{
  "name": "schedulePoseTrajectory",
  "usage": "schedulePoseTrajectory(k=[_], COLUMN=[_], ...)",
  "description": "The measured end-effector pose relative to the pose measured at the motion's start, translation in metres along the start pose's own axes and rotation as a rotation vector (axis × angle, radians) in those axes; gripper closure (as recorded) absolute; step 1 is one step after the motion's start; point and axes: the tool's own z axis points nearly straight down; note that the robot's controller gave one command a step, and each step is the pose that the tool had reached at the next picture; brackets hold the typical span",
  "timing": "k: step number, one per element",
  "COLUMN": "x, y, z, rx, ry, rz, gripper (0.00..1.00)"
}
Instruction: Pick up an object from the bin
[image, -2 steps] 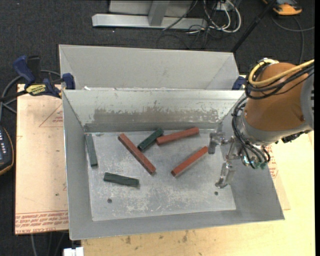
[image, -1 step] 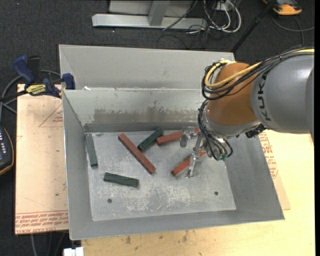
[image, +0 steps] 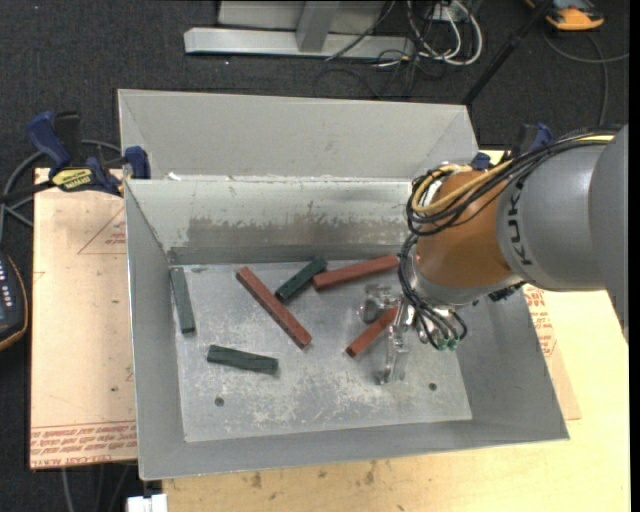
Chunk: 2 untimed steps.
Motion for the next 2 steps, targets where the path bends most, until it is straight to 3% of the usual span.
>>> schedulePoseTrajectory(k=[1, 2], x=[-0.002, -0.001], y=[0.001, -0.007], z=[-0.005, -0.143], rx=[0.000, 0.001], ry=[-0.006, -0.016], rz=[-0.003, 0.011], gripper=[1.00, 1.00])
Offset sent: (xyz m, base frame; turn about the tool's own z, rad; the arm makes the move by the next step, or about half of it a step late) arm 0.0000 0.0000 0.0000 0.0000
